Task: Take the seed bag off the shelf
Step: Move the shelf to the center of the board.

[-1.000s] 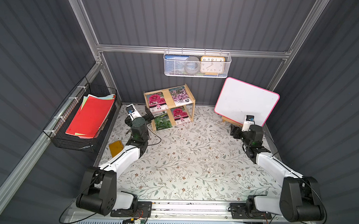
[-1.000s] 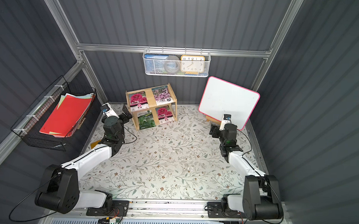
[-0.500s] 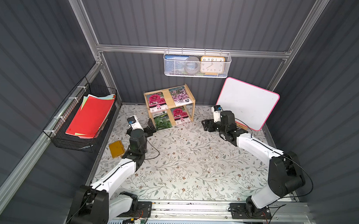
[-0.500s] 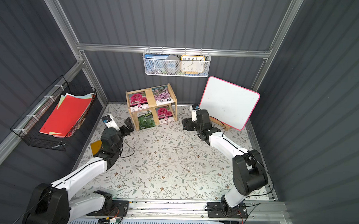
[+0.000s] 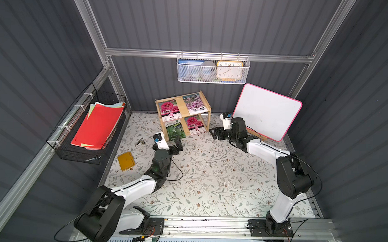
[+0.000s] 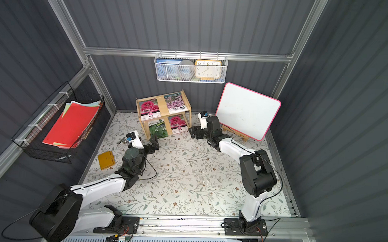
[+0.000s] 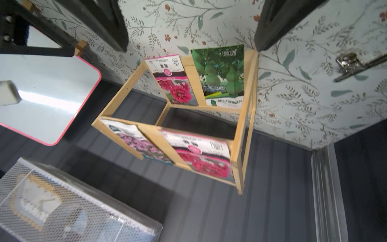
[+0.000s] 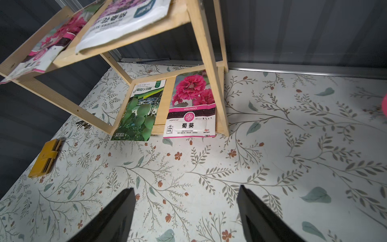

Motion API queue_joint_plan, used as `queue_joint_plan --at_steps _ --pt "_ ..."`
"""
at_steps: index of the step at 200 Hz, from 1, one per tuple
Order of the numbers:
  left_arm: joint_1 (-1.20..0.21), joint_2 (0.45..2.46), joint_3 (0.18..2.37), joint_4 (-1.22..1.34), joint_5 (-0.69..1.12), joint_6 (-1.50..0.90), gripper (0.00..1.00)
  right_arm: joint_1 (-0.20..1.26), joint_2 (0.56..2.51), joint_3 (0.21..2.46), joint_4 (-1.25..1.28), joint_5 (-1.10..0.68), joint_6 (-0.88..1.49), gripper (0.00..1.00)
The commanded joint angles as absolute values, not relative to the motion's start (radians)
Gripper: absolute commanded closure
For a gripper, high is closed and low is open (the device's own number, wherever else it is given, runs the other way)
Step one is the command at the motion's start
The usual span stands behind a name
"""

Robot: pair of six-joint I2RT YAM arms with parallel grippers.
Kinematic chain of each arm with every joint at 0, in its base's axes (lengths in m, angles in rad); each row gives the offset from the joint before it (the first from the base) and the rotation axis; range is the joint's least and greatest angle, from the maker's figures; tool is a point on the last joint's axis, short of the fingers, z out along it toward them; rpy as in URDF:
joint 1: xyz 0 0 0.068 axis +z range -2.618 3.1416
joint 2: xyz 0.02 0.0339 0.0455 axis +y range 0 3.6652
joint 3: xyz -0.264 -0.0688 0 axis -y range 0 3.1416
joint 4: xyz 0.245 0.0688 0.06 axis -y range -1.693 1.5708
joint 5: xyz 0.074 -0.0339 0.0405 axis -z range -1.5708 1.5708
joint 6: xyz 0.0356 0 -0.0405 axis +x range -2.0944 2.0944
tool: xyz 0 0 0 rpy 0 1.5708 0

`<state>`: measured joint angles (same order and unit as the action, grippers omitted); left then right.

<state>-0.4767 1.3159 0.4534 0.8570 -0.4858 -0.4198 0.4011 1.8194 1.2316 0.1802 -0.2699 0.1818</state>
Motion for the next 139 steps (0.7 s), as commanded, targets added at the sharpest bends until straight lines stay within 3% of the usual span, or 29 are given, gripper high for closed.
queue_joint_plan --at_steps 1,52,139 --pt "-0.519 1.38 0.491 0.864 -0.719 -0.55 0.0 0.405 1.828 1.257 0.199 -0.293 0.16 0.17" --pt "-0.538 1.459 0.524 0.821 -0.882 -0.596 0.0 0.405 1.855 1.265 0.222 -0.286 0.126 0.16" --pt "-0.522 1.557 0.563 0.947 -0.783 -0.341 0.0 0.406 2.026 1.419 0.331 -0.197 0.121 0.17"
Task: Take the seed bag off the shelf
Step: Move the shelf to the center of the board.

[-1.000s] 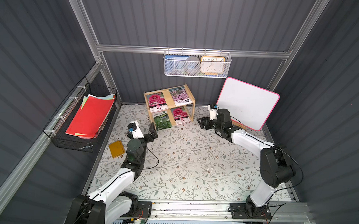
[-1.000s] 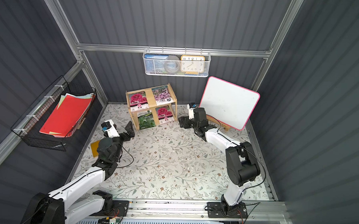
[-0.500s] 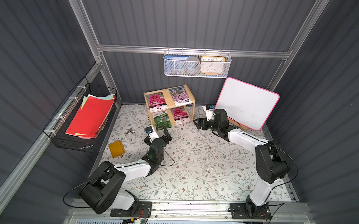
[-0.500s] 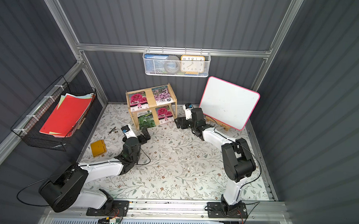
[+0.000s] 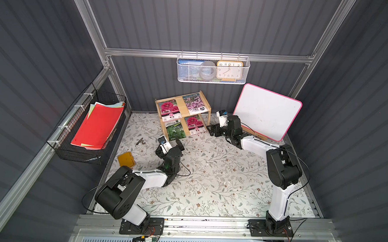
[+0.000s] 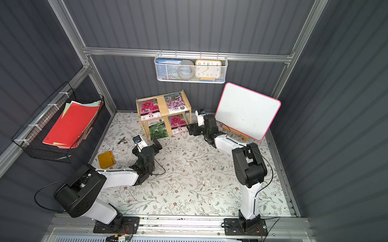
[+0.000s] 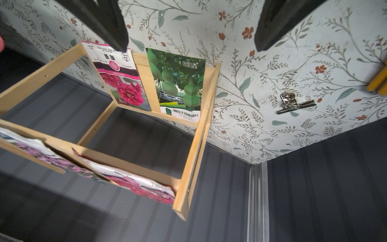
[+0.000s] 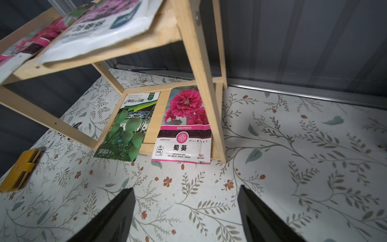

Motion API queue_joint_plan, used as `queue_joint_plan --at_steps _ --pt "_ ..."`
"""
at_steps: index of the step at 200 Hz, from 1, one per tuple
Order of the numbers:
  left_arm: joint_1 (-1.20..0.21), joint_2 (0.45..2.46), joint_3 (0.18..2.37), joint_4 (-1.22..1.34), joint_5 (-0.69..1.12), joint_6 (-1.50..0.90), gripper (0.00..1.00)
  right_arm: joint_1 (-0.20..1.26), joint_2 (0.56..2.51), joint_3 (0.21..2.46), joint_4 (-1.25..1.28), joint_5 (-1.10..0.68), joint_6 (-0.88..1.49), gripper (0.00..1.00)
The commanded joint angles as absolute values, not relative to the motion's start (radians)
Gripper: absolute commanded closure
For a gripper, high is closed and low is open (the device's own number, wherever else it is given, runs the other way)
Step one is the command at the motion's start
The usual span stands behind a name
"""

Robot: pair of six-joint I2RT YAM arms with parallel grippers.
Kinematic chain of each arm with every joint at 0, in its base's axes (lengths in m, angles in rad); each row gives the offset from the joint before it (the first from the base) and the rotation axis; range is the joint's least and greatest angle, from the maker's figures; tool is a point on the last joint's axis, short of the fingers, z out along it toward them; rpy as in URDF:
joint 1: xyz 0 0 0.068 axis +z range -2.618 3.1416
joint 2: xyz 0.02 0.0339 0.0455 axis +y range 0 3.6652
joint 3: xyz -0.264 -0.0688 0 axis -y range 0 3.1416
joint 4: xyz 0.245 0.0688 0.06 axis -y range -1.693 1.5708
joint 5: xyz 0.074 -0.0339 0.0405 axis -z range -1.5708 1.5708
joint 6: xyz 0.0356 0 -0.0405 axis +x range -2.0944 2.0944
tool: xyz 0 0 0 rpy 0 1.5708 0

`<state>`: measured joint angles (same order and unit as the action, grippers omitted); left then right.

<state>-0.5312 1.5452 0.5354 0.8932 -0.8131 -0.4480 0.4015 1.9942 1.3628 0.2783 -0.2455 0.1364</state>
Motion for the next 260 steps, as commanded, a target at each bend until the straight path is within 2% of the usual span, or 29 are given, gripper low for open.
queue_joint_plan --at_steps 1,45,73,105,141,207,260 --pt "-0.522 1.557 0.562 0.949 -0.782 -0.34 0.0 0.407 2.027 1.42 0.332 -0.196 0.12 0.17" --pt "-0.48 1.504 0.559 0.949 -0.654 -0.307 0.0 0.408 2.1 1.493 0.362 -0.178 0.13 0.18" --pt "-0.473 1.485 0.651 0.772 -0.588 -0.303 0.0 0.408 2.143 1.537 0.363 -0.179 0.138 0.19" --pt "-0.468 1.542 0.795 0.511 -0.656 -0.375 0.0 0.41 2.176 1.576 0.361 -0.186 0.146 0.2" --pt "-0.466 1.517 0.724 0.588 -0.691 -0.472 0.0 0.41 2.186 1.586 0.367 -0.197 0.14 0.2" --pt "-0.467 1.543 0.734 0.461 -0.824 -0.645 0.0 0.41 2.236 1.643 0.356 -0.215 0.115 0.21" --pt "-0.467 1.572 0.732 0.524 -0.847 -0.577 0.0 0.41 2.323 1.768 0.341 -0.208 0.135 0.33"
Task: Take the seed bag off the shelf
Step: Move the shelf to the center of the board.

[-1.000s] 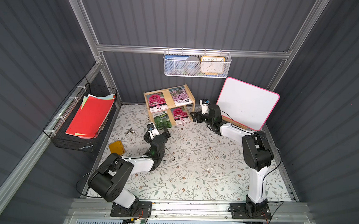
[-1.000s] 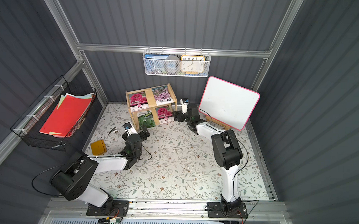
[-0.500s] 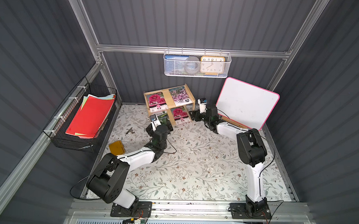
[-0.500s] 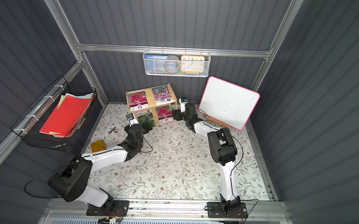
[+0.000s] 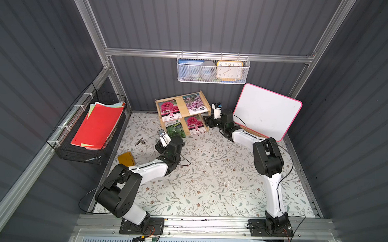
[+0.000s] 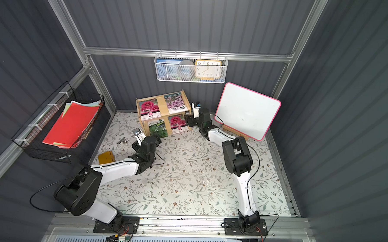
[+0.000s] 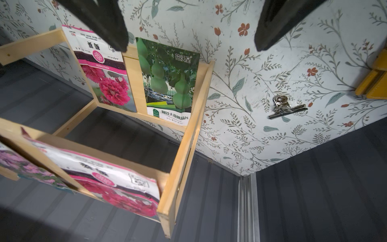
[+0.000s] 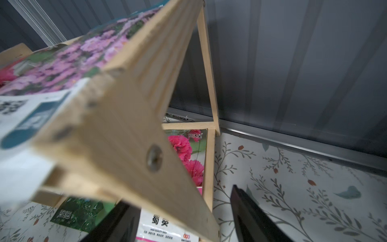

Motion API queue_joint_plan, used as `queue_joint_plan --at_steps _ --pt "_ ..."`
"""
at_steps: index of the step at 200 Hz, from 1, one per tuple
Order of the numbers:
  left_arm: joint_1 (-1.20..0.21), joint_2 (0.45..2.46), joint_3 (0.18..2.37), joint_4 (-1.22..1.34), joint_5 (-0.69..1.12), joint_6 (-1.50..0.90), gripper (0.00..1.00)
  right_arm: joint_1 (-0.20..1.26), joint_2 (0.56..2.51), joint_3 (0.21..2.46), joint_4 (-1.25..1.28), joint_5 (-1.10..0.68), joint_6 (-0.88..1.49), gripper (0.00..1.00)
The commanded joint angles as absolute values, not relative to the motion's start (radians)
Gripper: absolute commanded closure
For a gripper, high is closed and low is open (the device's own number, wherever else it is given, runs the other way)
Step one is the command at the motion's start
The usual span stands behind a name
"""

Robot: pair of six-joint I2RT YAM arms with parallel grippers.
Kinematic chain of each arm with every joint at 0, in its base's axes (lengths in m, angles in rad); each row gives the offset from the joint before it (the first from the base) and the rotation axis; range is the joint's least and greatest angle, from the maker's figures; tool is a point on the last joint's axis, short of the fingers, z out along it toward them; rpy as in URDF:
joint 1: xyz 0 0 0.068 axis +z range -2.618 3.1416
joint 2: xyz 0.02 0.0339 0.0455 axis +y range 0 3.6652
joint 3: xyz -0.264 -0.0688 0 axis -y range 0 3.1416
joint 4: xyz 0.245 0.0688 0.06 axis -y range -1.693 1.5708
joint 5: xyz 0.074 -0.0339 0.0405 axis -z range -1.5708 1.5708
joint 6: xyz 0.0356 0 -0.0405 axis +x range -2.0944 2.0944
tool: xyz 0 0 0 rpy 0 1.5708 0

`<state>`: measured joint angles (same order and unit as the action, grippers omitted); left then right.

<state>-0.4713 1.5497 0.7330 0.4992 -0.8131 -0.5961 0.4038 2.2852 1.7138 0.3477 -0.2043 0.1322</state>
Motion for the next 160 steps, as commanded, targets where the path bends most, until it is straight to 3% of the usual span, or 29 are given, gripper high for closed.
queue_joint_plan --at_steps 1,127,160 --pt "-0.466 1.573 0.732 0.525 -0.847 -0.576 0.0 0.41 2.325 1.769 0.341 -0.208 0.136 0.33" --pt "-0.468 1.469 0.594 0.777 -0.697 -0.398 0.0 0.41 2.379 1.828 0.356 -0.218 0.149 0.63" --pt "-0.466 1.469 0.593 0.784 -0.68 -0.387 0.0 0.412 2.382 1.83 0.351 -0.219 0.144 0.79"
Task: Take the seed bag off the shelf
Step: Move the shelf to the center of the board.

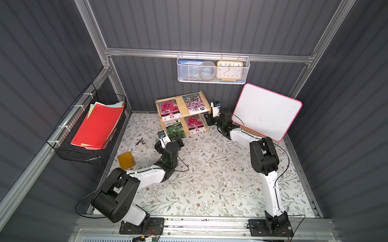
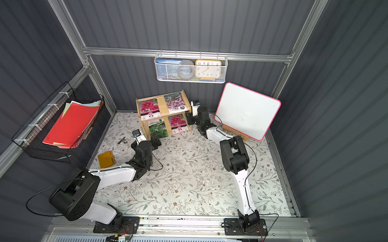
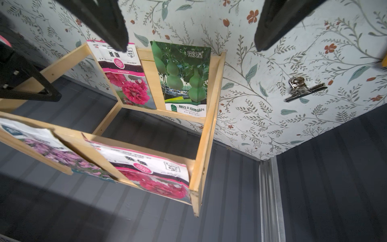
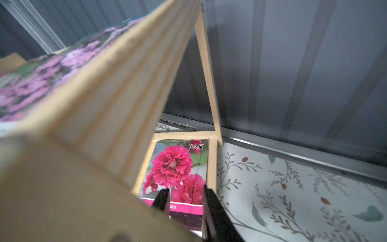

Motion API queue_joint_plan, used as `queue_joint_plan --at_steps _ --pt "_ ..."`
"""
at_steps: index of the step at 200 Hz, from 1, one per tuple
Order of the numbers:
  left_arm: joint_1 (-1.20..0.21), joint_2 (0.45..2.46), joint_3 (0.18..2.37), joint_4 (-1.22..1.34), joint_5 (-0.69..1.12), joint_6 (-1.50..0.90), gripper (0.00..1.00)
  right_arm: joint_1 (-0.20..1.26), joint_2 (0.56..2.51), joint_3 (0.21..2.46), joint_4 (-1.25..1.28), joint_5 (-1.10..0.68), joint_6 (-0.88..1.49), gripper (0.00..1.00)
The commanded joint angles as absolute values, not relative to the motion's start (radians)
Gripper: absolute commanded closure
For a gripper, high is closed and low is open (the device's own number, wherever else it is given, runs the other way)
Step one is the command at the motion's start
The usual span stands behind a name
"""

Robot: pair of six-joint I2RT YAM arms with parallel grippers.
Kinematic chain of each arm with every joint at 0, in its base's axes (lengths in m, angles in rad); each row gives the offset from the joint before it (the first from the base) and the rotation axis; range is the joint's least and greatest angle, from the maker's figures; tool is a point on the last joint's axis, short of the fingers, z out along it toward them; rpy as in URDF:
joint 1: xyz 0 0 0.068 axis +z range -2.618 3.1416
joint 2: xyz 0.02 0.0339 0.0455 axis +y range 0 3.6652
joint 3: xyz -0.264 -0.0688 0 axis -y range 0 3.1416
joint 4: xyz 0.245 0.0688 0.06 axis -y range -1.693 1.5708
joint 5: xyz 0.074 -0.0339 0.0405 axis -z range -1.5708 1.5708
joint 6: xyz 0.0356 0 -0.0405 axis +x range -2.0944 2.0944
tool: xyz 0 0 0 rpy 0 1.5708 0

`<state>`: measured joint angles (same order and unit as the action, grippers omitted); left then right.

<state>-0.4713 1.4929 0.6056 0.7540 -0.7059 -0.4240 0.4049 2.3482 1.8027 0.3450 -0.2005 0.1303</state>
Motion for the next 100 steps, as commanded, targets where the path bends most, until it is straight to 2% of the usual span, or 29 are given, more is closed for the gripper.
queue_joint_plan --at_steps 1,38,100 --pt "-0.466 1.469 0.593 0.784 -0.679 -0.387 0.0 0.412 2.381 1.83 0.351 -0.22 0.144 0.8" --pt "-0.467 1.454 0.587 0.789 -0.657 -0.368 0.0 0.411 2.377 1.82 0.351 -0.223 0.146 1.0" --pt "-0.468 1.401 0.565 0.817 -0.627 -0.341 0.0 0.413 2.303 1.706 0.398 -0.178 0.164 1.0"
